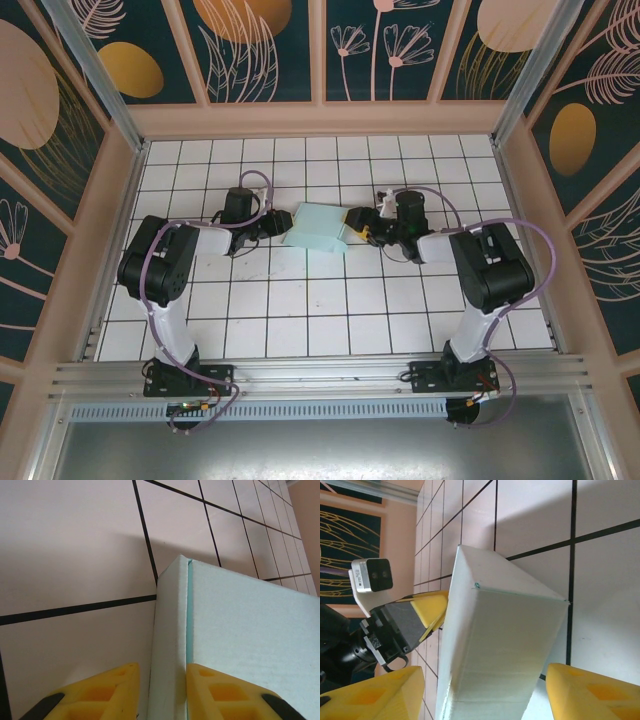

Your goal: Fold the paper box

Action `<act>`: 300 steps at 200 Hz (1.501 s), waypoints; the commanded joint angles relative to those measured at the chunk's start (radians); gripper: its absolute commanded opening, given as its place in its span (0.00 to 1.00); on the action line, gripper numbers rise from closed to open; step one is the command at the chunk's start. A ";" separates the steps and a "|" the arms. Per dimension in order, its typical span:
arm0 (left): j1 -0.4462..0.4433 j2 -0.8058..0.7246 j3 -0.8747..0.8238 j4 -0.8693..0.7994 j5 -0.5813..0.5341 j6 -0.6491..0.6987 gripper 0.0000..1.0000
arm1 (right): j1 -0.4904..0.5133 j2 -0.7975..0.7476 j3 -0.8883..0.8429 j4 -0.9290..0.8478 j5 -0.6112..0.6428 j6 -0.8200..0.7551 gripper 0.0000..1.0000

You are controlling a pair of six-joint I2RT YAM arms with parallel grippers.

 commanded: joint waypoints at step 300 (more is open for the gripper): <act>-0.022 -0.527 -0.380 0.503 -0.340 0.371 0.81 | -0.102 -0.059 0.039 0.057 -0.102 0.145 0.44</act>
